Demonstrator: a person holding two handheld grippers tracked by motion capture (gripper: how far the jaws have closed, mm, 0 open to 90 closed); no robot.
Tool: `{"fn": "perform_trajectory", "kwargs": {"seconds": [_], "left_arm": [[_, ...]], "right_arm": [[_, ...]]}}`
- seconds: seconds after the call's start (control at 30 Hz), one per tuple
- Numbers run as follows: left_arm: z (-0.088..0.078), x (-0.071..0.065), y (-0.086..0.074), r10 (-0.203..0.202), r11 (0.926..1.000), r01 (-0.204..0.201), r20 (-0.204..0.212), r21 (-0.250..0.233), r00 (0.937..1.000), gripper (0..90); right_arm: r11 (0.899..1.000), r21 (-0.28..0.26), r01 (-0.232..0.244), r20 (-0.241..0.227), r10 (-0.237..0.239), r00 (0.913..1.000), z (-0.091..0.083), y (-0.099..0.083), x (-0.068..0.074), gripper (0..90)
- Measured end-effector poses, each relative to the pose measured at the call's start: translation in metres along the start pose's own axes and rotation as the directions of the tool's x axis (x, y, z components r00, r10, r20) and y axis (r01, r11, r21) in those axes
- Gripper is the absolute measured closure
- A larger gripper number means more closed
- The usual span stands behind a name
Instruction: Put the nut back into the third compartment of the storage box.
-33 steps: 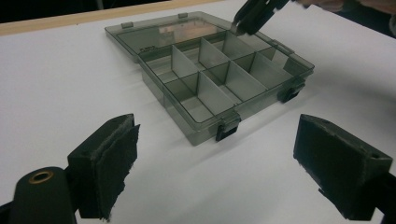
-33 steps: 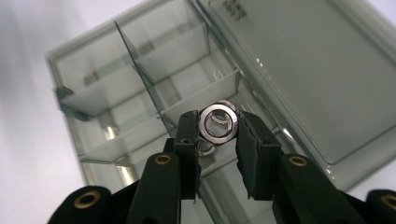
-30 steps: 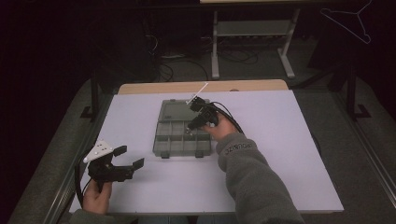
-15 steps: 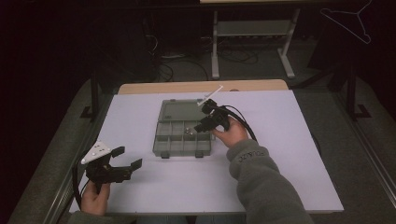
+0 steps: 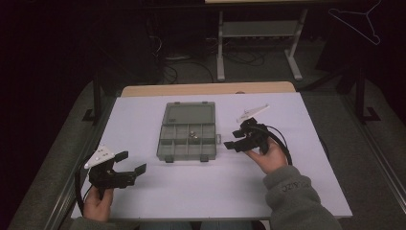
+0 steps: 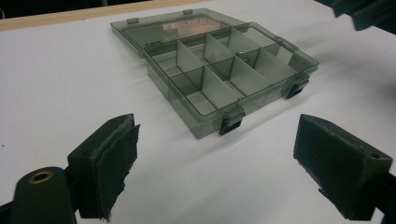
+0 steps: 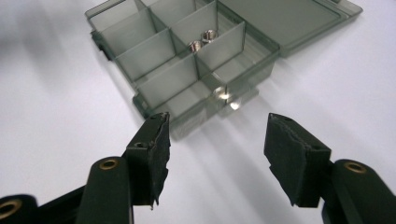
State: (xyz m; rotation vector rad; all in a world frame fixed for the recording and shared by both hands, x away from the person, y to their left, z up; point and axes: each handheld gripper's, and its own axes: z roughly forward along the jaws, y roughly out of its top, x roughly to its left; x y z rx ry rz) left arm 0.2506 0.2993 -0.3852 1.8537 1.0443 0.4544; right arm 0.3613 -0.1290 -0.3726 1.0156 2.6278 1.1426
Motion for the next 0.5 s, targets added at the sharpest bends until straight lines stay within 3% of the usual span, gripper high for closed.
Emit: {"fn": "perform_trajectory", "kwargs": {"seconds": [0.37, 0.5], "left_arm": [[0.001, 0.0, -0.002, -0.004, 1.0, 0.004, 0.002, 0.002, 1.0, 12.8], [0.0, -0.001, -0.002, 0.004, 1.0, -0.004, 0.004, 0.005, 1.0, 12.8]], "right_arm": [[0.998, -0.045, -0.038, 0.048, 0.04, 0.998, -0.026, -0.052, 0.014, 26.5], [0.998, -0.056, -0.04, 0.062, 0.044, 0.9971, -0.03, -0.063, 0.017, 24.5]]}}
